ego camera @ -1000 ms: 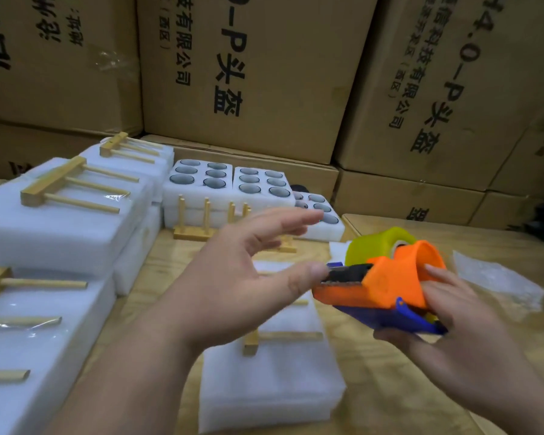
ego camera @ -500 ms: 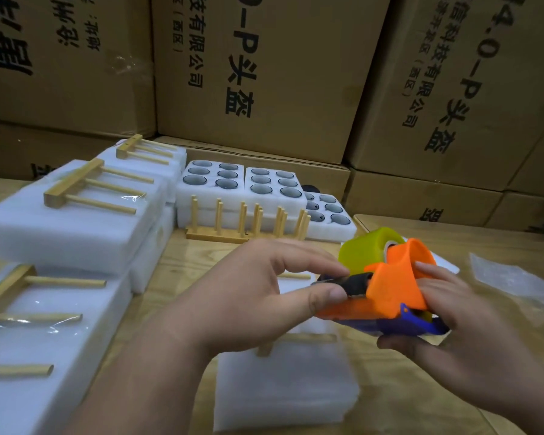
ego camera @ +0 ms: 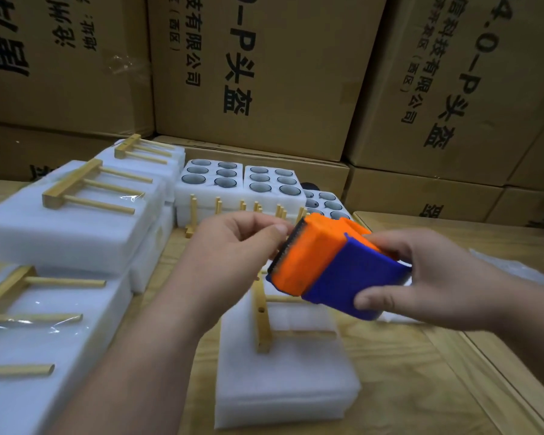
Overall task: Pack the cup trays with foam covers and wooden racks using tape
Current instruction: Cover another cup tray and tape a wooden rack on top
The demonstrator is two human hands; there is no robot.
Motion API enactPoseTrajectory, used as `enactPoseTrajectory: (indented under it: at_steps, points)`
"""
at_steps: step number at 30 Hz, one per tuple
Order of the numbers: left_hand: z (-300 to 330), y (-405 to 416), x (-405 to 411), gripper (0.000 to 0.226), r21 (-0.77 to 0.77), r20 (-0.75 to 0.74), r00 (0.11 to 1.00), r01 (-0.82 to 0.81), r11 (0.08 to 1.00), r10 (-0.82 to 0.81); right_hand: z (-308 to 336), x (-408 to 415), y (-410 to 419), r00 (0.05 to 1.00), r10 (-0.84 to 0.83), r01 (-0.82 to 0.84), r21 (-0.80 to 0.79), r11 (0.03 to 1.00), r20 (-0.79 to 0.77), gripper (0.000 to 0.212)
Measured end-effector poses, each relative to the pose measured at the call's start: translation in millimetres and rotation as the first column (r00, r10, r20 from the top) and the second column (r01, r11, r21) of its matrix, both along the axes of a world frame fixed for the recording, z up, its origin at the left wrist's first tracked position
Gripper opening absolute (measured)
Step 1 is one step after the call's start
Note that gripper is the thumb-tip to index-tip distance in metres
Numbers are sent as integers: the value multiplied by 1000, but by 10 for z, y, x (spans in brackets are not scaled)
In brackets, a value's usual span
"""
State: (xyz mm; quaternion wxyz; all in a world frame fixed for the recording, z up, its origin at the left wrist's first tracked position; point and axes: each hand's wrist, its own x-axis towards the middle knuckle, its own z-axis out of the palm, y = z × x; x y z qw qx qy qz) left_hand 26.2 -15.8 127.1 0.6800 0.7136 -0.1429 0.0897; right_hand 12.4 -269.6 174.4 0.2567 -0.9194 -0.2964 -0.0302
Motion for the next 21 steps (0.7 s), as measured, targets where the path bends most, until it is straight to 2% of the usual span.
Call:
enactPoseTrajectory:
  at_steps: [3,5,7,10,16,21]
  points:
    - [34,29,9,16,-113,-112,993,26,993,-38,63,109,83,995,50,-40,120,992,-87,33]
    - [22,36,37,27,-134,-191,981,-10,991,-16,55,197,153,994,10,14,212,977,-111,46]
    - [5,43,68,29,-146,-268,964,-44,988,4,30,280,249,995,-74,89,250,964,-69,56]
    - [-15,55,91,25,-188,-343,939,-66,980,-2,14,373,373,982,-175,157,206,966,71,52]
    - [-36,80,118,21,-235,-366,930,-117,965,24,5,490,453,969,-183,165,119,979,167,61]
    - [-17,120,127,29,-158,-272,955,-168,973,121,-20,461,427,970,-184,159,157,975,158,60]
